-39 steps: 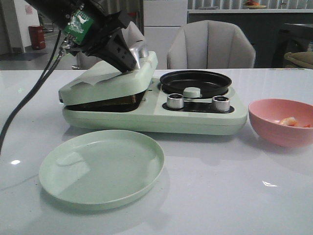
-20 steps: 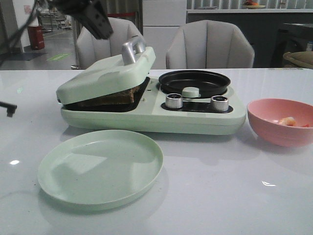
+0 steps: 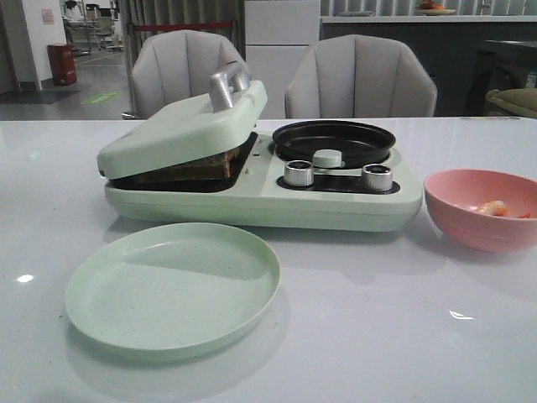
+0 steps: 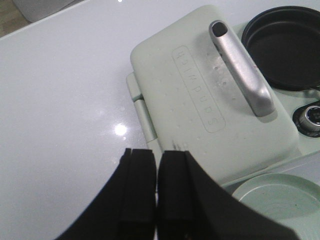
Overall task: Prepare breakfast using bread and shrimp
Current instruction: 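Release the lid handle and withdraw the left gripper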
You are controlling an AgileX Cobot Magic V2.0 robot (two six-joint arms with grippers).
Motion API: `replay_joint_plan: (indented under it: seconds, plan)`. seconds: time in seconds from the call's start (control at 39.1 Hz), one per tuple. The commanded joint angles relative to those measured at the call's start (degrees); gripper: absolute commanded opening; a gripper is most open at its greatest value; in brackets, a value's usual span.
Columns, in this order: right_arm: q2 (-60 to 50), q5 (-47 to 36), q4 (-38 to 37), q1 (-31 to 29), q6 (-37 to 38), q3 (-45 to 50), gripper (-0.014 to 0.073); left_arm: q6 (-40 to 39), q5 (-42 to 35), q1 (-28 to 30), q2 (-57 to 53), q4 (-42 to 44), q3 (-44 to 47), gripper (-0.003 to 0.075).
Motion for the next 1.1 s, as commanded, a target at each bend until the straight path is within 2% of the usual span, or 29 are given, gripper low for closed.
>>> replay_joint_plan:
  seconds: [0.0,0.61,1.07]
  plan:
    - [0.5,-4.7,-0.5,-0.2,-0.3,-1.6,0.0605,-0.8,-6.7,0.1,-6.8,-0.1,2.9,0.0118]
    - [0.5,-4.7,-0.5,-0.2,-0.3,-1.6,0.0605,-3.3,-26.2,0.1,-37.1,-1.0,39.6,0.0118]
    - [0.5,-4.8,-0.5,-0.2,-0.3,-1.6,0.0605,-3.3,-33.7,0.1,-60.1,-5.1,61.8,0.0117]
